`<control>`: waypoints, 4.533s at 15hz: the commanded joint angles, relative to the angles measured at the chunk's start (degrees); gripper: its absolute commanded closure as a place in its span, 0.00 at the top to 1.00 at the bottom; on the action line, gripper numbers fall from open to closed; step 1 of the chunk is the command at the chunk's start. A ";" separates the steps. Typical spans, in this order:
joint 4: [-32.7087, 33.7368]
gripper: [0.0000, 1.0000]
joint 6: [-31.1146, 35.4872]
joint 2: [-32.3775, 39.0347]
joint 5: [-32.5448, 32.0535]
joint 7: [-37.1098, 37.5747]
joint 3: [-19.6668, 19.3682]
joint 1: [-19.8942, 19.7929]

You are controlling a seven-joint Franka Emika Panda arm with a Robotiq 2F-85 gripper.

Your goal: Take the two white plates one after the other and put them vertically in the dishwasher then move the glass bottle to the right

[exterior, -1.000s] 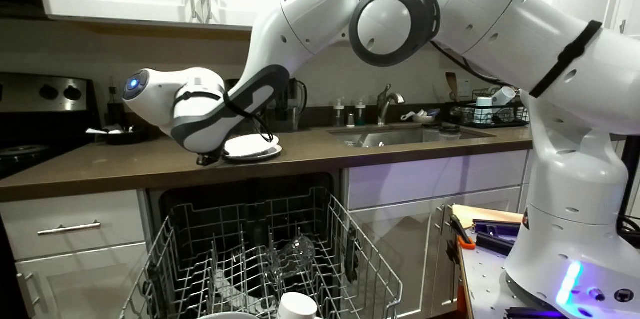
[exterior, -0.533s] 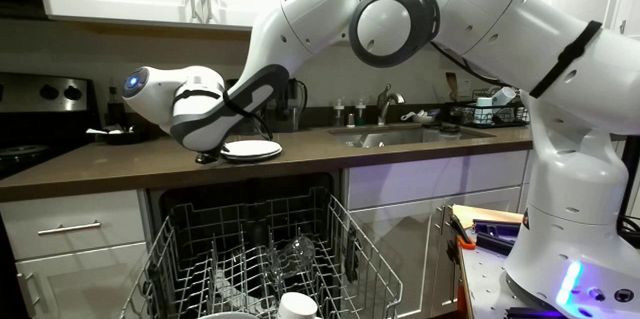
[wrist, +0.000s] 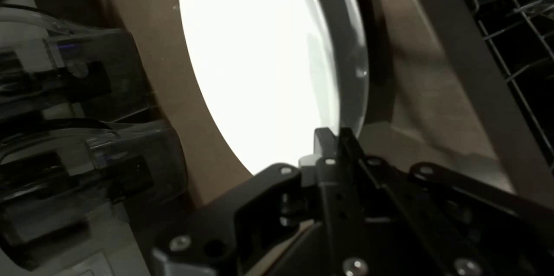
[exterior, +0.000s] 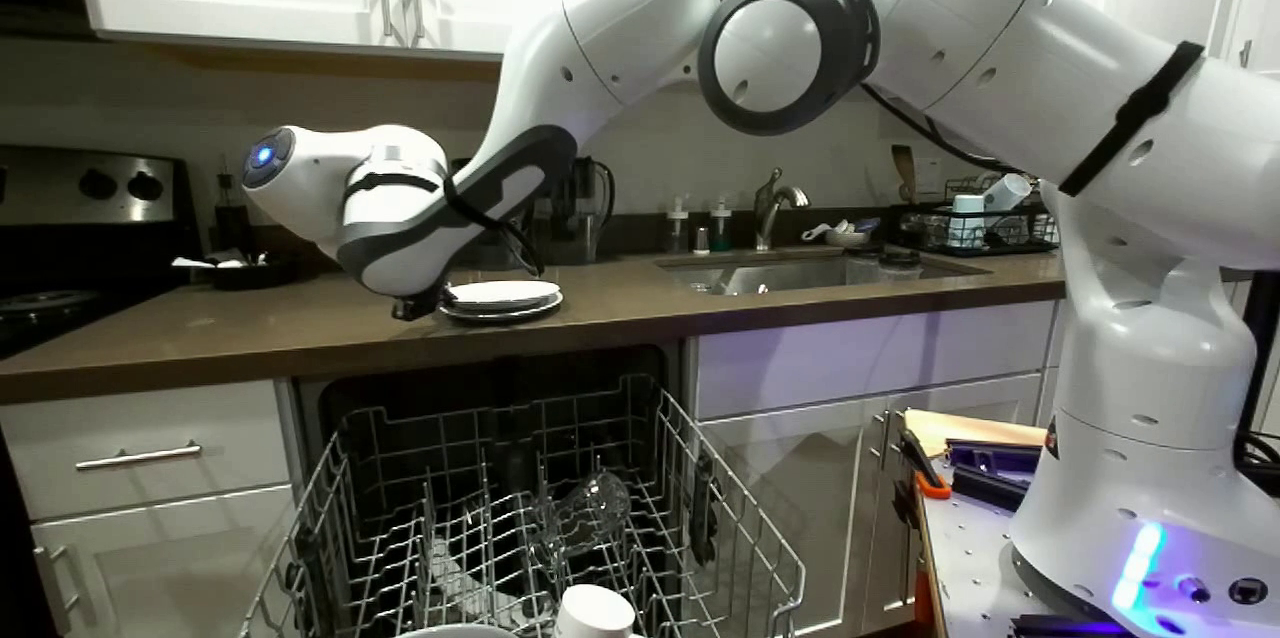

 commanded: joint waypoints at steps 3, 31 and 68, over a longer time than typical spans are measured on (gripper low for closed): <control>0.44 0.04 -1.43 -0.51 1.65 -0.64 0.19 0.28; -0.83 0.04 -1.73 -1.84 1.39 0.35 0.96 2.68; 1.05 0.25 -3.64 1.01 -0.66 0.54 -1.26 3.49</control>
